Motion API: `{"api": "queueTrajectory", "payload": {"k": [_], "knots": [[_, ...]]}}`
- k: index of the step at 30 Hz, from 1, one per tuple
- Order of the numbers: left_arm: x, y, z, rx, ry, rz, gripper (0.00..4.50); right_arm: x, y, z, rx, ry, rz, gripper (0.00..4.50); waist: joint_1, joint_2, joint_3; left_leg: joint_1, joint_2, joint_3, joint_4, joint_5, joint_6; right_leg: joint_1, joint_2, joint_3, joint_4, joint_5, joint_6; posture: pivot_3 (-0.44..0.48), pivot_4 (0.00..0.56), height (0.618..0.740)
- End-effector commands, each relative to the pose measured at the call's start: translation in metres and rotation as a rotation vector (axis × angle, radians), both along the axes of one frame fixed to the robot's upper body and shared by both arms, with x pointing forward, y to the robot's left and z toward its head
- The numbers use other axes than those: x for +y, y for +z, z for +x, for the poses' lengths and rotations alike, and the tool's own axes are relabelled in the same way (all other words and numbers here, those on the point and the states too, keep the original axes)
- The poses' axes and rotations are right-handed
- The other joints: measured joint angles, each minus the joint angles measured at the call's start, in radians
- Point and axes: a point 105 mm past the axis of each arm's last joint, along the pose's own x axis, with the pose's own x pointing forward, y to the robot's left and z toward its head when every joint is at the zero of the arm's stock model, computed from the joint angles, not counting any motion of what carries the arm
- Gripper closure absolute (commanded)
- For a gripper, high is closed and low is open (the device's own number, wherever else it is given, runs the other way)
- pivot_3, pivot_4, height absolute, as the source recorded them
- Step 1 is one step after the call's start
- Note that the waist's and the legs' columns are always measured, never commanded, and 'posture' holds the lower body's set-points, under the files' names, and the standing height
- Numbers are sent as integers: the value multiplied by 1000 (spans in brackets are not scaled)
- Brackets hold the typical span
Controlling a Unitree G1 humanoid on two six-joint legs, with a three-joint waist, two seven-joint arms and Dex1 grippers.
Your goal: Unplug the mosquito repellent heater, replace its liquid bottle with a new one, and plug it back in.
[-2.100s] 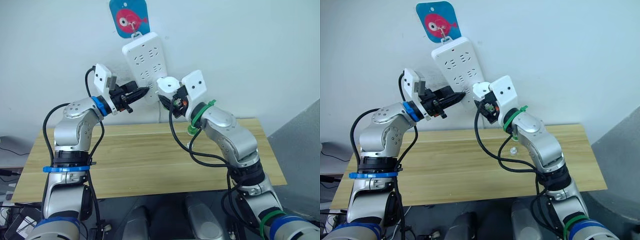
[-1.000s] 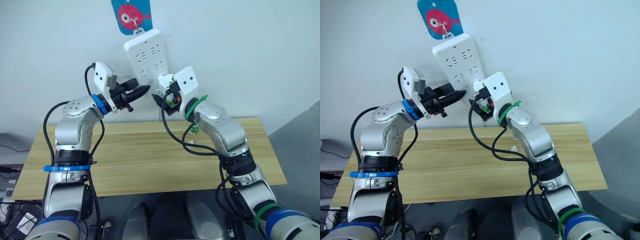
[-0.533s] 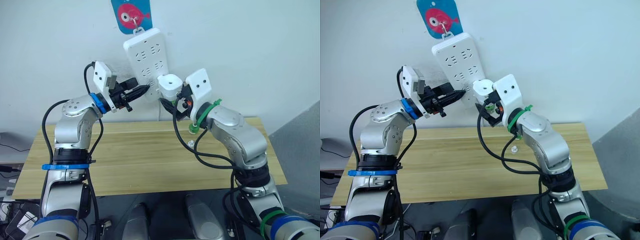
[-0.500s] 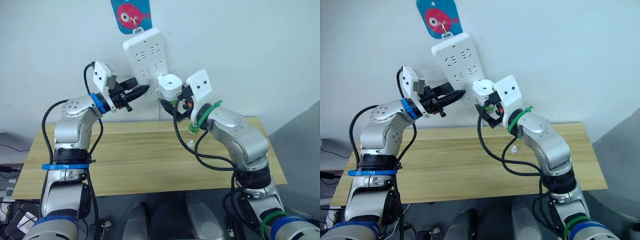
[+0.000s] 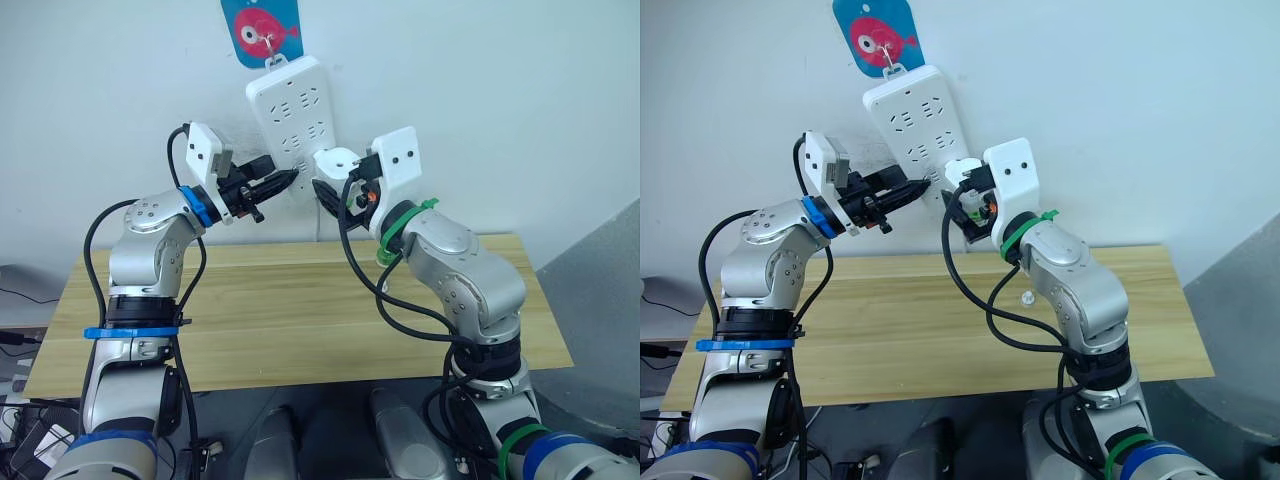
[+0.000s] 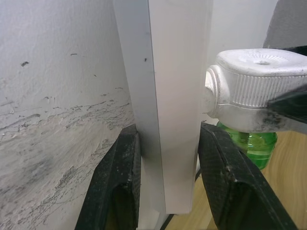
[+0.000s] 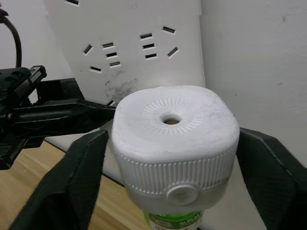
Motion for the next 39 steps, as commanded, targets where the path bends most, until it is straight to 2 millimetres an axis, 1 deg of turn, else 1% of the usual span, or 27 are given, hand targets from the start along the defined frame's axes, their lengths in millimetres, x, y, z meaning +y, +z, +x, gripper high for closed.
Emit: {"api": "queueTrajectory", "payload": {"k": [1,8,12,20,24,27,28,29,30,31,35,39], "knots": [[8,9,1,-38,53,10,3122,2,13,-5,-56,15,28,1561,0,0,0,0,0,0,0,0,0,0,0,0,0,0,0,-217,219,740],[5,8,-1,-31,36,6,3122,10,14,-4,-57,25,38,1573,-4,0,0,0,0,0,0,1,0,0,0,0,2,0,0,-220,219,740],[1,8,-2,-25,16,3,3122,18,14,0,-65,29,25,1573,-6,0,0,1,0,0,0,1,0,0,0,0,4,0,0,-220,217,740],[0,7,-4,-14,2,4,3122,19,16,10,-79,23,10,1573,-11,0,0,4,2,0,0,6,4,0,3,1,6,2,-4,-220,212,740],[5,7,-1,-22,35,8,3122,21,15,8,-73,53,5,1573,-12,0,0,5,2,0,0,7,4,0,4,1,7,3,-4,-220,214,740],[12,8,4,-37,80,17,3122,15,15,7,-73,29,26,1573,-11,0,0,4,2,0,0,7,4,0,4,1,7,3,-4,-221,214,740],[13,8,5,-41,89,23,3122,13,15,7,-75,23,24,850,-10,0,0,4,2,0,0,7,4,0,4,1,7,3,-4,-221,215,740],[15,7,5,-45,95,32,3122,11,15,7,-78,17,23,622,-9,0,0,4,2,0,0,7,4,0,4,1,7,3,-4,-221,215,740],[16,7,6,-47,97,36,3122,9,15,7,-80,13,19,238,-8,0,0,4,2,0,-1,7,4,0,4,1,7,3,-4,-220,214,740],[18,7,7,-53,109,43,3122,6,15,6,-84,9,13,42,-6,-1,0,4,2,0,-1,7,4,0,4,1,6,3,-4,-220,214,740],[27,10,10,-66,141,49,3122,-1,14,-1,-89,22,-11,0,-4,-1,-1,3,1,0,-2,7,4,0,2,0,5,3,-4,-215,215,740],[40,14,16,-70,200,60,3122,-6,10,-19,-75,92,-23,0,-5,-2,-1,3,1,-1,-2,7,4,0,3,0,6,3,-4,-213,216,740]]}}
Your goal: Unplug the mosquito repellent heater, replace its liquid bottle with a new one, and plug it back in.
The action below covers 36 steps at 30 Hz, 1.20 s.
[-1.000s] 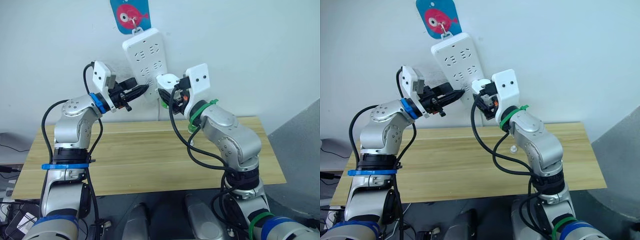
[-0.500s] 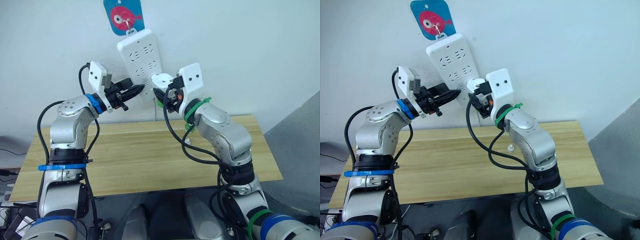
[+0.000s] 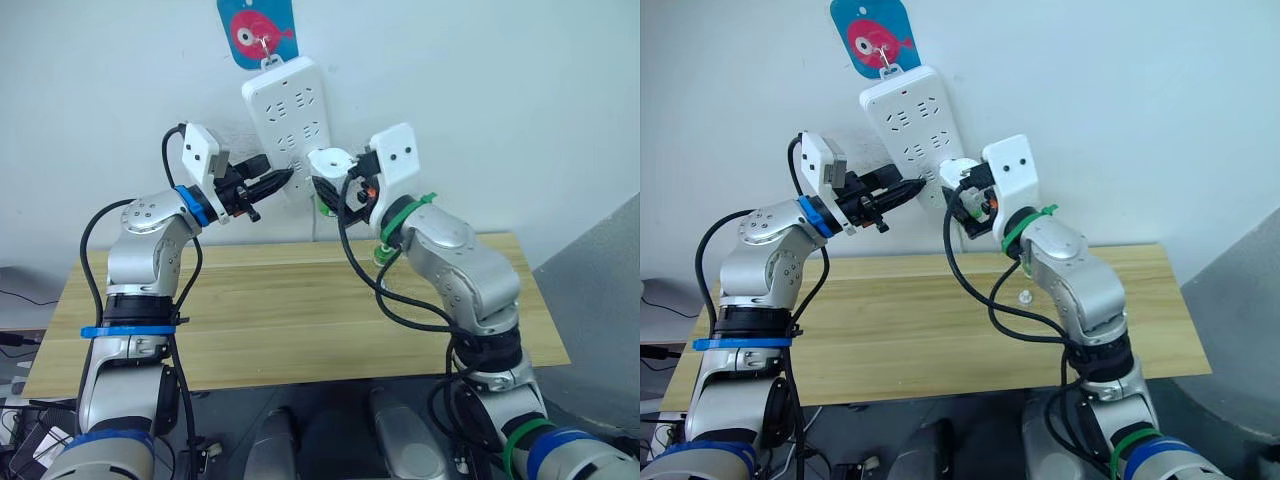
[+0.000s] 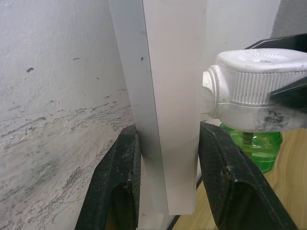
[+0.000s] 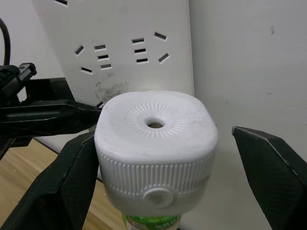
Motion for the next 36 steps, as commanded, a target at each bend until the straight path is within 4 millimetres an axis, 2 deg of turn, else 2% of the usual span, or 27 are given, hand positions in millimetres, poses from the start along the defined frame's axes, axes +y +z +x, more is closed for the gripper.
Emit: {"api": "queueTrajectory", "payload": {"k": [1,3,5,14,19,25,28,31,33,36], "knots": [[33,16,11,-48,174,38,3122,-3,10,-21,-32,77,21,0,0,0,0,0,0,0,0,0,0,0,0,0,0,0,0,-205,220,740],[42,18,14,-40,206,20,3122,-6,9,-26,-29,92,18,0,0,0,0,0,0,0,0,0,0,0,1,0,0,0,0,-203,222,740],[50,20,13,-33,227,12,2406,-8,8,-30,-24,108,11,0,0,0,0,0,0,0,0,1,1,0,1,0,0,0,0,-201,223,740],[65,22,9,-80,299,56,35,-11,1,-36,-12,149,-18,0,-5,0,0,0,2,0,-4,2,2,-5,3,1,2,2,-3,-184,223,740],[76,18,3,-75,341,75,12,-9,1,-43,-32,202,-46,0,-6,0,0,0,4,1,-5,3,3,-5,6,1,2,2,-4,-185,222,740],[87,0,-36,21,302,127,12,-7,0,-56,-79,304,-110,0,-3,0,0,-1,5,3,-13,4,2,-11,5,3,1,2,-5,-163,222,740],[83,-13,-64,94,240,156,0,-6,0,-61,-98,338,-124,608,9,0,0,-4,4,3,-15,4,1,-13,3,1,0,2,-5,-139,223,740],[66,-26,-95,173,154,157,0,-1,-1,-68,-125,393,-138,1674,28,-1,0,-5,3,4,-15,4,1,-13,0,1,-4,2,-5,-111,226,740],[47,-35,-115,216,87,154,0,2,-2,-70,-141,404,-147,2450,39,-1,0,-5,3,4,-15,4,1,-13,0,1,-5,2,-5,-103,229,740],[27,-44,-135,237,43,148,0,5,-5,-69,-153,399,-152,3593,58,-1,-1,-5,3,4,-15,4,1,-12,0,2,-5,2,-5,-95,233,740]]}}
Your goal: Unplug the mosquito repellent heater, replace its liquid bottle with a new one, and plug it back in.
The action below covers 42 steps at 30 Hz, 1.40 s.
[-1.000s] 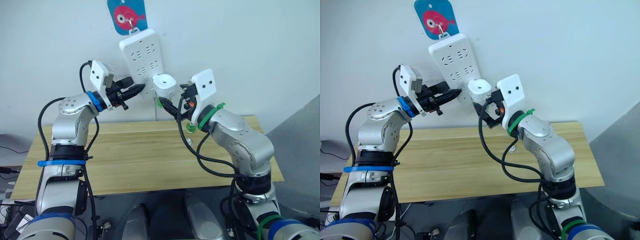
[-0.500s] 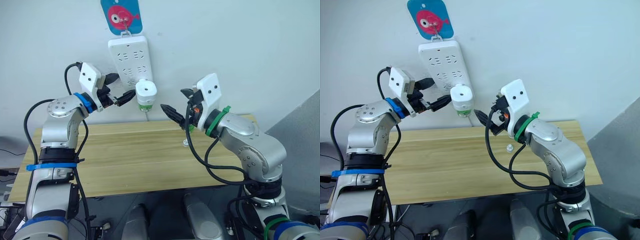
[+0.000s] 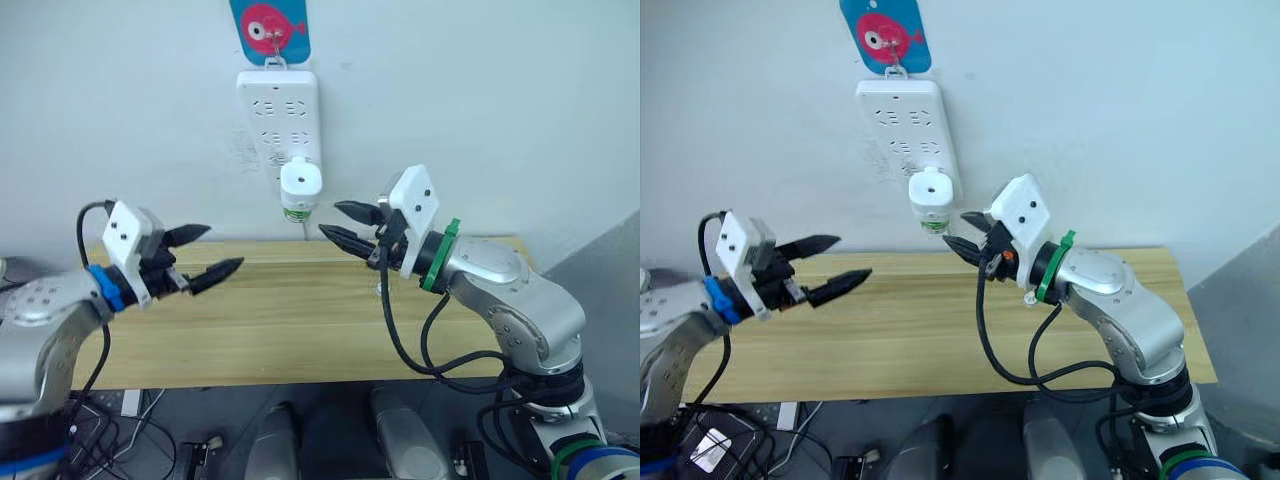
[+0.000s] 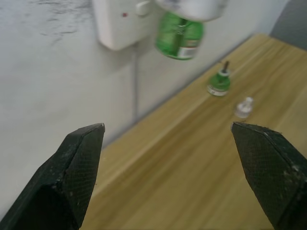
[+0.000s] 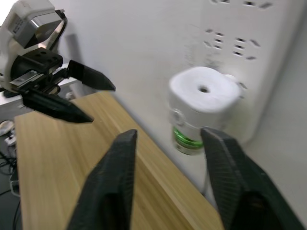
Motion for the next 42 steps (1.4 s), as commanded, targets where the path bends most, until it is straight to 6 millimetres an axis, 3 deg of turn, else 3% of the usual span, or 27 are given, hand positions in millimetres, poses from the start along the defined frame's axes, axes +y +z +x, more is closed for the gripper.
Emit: {"api": "queueTrajectory", "payload": {"k": [1,2,3,8,16,27,42], "knots": [[-23,8,-19,-43,-49,-15,0,6,7,-7,-68,17,23,3960,9,0,0,0,0,0,0,0,0,0,0,0,0,0,0,-95,233,740],[-27,6,-21,-54,-45,-16,0,7,5,-4,-69,-6,27,4351,12,0,0,0,0,-1,0,1,-1,0,0,-1,0,0,0,-95,233,740],[-31,4,-24,-61,-39,-26,0,9,5,0,-72,-36,37,4459,15,0,0,0,0,-1,0,1,-2,0,0,0,0,0,0,-92,233,740],[-43,2,-27,-84,-30,-55,0,17,2,18,-71,-120,52,4459,25,-1,-1,1,0,1,1,5,-7,0,1,1,0,0,0,-101,233,740],[-40,5,-22,-102,-17,-44,0,26,2,36,-75,-181,63,4459,26,-2,-1,1,0,1,0,5,-8,0,1,1,0,1,0,-99,229,740],[-43,7,-17,-110,-33,-41,0,37,-4,31,-42,-127,37,4459,26,-2,-1,1,0,1,0,5,-8,0,1,1,1,1,0,-106,223,740],[-45,6,-13,-110,-50,-34,0,29,-2,50,-41,-249,54,4459,26,-3,-2,1,0,0,0,5,-8,0,1,0,4,1,-1,-107,219,740]]}}
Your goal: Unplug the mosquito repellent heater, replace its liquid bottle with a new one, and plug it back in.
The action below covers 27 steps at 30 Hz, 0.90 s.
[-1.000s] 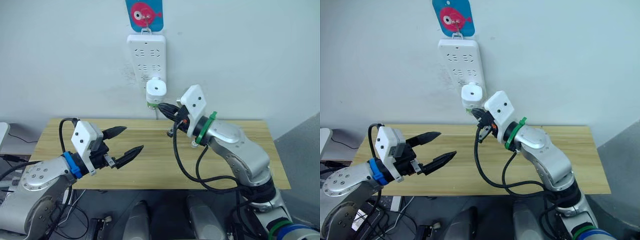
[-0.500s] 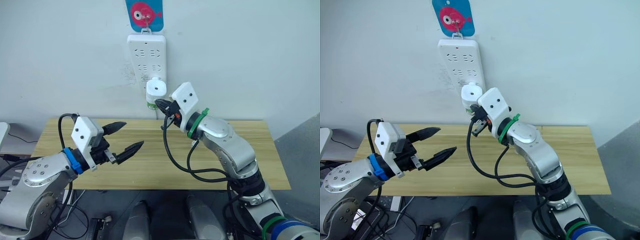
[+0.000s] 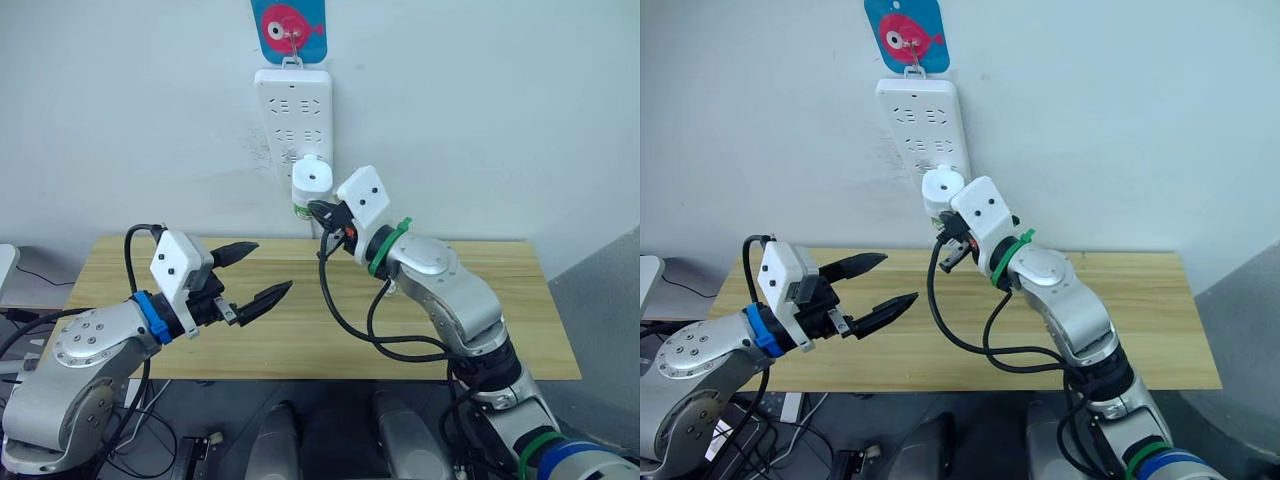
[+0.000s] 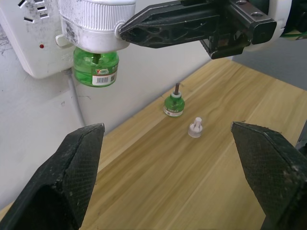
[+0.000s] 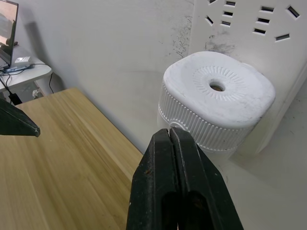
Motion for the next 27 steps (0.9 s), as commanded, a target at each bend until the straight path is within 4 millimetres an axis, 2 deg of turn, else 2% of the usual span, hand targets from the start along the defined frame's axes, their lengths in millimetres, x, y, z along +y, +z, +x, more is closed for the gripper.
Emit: {"api": "queueTrajectory", "payload": {"k": [1,8,11,13,16,19,22,24,27], "knots": [[-3,7,-1,-43,-16,13,0,-5,18,4,-65,-51,31,4459,0,0,0,0,0,0,0,0,0,0,0,0,0,0,0,-107,219,740],[-4,8,2,-51,-17,12,0,-20,24,18,-46,-158,111,4459,0,-3,-2,0,0,-1,1,0,-1,0,0,0,2,0,0,-115,217,740],[-4,7,3,-51,-19,11,0,-21,24,18,-30,-140,123,4459,2,-5,-3,0,0,-1,1,1,-1,0,0,0,2,0,0,-116,216,740],[-5,7,4,-52,-19,11,0,-14,21,6,-5,-49,117,4459,3,-5,-3,0,0,-2,1,2,-3,0,0,-1,2,0,0,-117,215,740],[-3,6,5,-50,-13,11,0,-4,19,-21,17,145,103,4459,5,-5,-3,0,-1,-2,1,2,-3,0,0,-1,2,0,0,-115,210,740],[0,5,6,-49,-7,14,0,-4,15,-41,25,270,58,4459,2,-5,-3,0,0,-2,0,2,-3,0,0,-1,2,0,0,-115,208,740],[9,-1,7,-39,-8,57,0,-19,5,-54,12,335,-56,4459,2,-5,-3,0,0,-3,-1,2,-3,0,0,-2,2,0,-1,-114,198,740],[22,-12,6,-21,-12,142,0,-36,-3,-54,-15,318,-154,4459,2,-5,-4,0,0,-2,0,2,-3,0,0,-2,2,0,0,-113,191,740],[45,-28,1,-3,-50,284,0,-67,-14,-51,-41,274,-296,3528,1,-5,-5,1,0,-1,0,2,-3,0,0,-1,1,0,-1,-116,177,740]]}}
